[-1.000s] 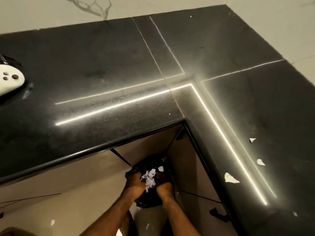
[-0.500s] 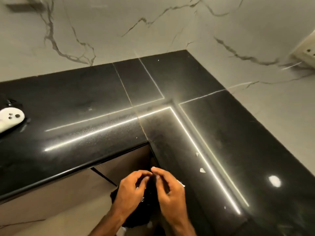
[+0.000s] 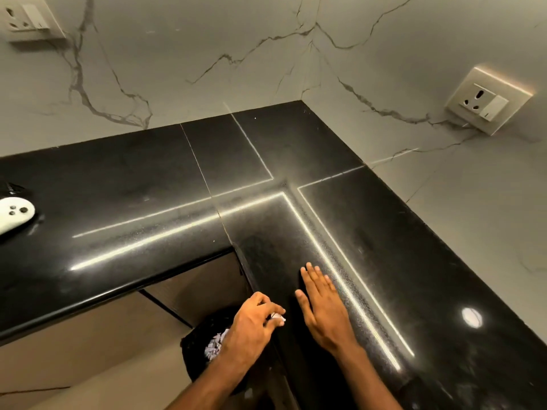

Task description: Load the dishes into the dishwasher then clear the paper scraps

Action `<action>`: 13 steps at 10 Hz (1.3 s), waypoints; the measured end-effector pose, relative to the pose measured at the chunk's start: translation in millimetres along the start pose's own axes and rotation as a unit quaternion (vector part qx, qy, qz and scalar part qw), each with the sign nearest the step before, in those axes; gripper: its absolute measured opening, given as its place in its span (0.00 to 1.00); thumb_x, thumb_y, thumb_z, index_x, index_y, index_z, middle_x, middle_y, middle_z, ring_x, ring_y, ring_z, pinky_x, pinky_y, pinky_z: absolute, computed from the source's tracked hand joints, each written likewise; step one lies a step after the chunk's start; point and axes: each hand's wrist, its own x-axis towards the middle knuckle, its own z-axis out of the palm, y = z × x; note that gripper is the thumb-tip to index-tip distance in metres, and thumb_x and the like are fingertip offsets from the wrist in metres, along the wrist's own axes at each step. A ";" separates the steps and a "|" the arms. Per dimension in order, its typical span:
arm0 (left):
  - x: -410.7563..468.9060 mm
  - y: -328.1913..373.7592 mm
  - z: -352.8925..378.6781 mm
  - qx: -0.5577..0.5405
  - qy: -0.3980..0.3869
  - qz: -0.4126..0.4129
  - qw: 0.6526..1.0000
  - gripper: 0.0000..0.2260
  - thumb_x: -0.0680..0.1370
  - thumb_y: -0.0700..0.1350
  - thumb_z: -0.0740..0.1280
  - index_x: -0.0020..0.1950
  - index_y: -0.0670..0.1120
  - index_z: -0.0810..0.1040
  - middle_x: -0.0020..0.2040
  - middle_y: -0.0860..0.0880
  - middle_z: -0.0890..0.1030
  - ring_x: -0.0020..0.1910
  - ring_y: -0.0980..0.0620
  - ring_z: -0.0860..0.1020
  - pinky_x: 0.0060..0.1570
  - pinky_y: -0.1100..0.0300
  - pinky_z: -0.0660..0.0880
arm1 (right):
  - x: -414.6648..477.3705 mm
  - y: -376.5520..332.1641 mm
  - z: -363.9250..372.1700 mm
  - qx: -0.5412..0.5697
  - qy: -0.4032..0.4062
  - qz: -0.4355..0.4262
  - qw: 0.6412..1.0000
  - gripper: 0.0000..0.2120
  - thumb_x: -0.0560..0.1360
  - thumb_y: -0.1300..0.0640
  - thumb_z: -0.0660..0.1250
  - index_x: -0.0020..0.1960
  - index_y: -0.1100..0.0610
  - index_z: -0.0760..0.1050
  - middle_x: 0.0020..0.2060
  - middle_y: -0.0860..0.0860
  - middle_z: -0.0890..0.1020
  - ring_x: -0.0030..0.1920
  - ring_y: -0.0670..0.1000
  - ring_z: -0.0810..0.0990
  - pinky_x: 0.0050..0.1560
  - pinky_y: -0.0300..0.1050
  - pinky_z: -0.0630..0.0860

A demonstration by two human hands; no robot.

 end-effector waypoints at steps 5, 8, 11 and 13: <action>-16.2 -3.6 13.7 -0.468 0.115 -0.394 0.783 0.08 0.78 0.38 0.72 0.57 0.44 0.81 0.47 0.43 0.87 0.45 0.49 0.85 0.45 0.55 0.83 | -50.3 -95.0 51.1 0.031 0.031 -0.005 0.999 0.29 0.87 0.43 0.40 0.84 0.55 0.53 0.84 0.48 0.52 0.84 0.45 0.46 0.82 0.42 0.40; -54.8 -67.2 -3.3 -0.679 0.127 -0.394 0.606 0.16 0.80 0.45 0.68 0.65 0.40 0.81 0.63 0.39 0.82 0.62 0.43 0.82 0.62 0.50 0.79 | -43.8 -157.0 98.2 0.228 -0.123 -0.012 0.966 0.28 0.87 0.43 0.45 0.85 0.49 0.54 0.82 0.39 0.52 0.81 0.35 0.44 0.83 0.42 0.45; -68.8 -106.2 -23.7 -0.491 0.111 -0.443 0.742 0.15 0.82 0.31 0.62 0.66 0.44 0.76 0.56 0.41 0.84 0.50 0.49 0.84 0.42 0.59 0.82 | -29.2 -163.0 127.5 0.286 -0.228 0.068 0.928 0.25 0.88 0.49 0.52 0.83 0.52 0.59 0.83 0.50 0.60 0.82 0.45 0.55 0.82 0.43 0.50; -68.4 -121.8 -36.0 0.007 0.015 -0.288 0.957 0.27 0.83 0.44 0.63 0.82 0.49 0.61 0.82 0.51 0.59 0.80 0.53 0.59 0.78 0.56 0.58 | -26.0 -166.6 121.9 0.251 -0.201 0.032 0.946 0.26 0.88 0.47 0.51 0.84 0.53 0.55 0.84 0.48 0.57 0.83 0.43 0.50 0.81 0.40 0.45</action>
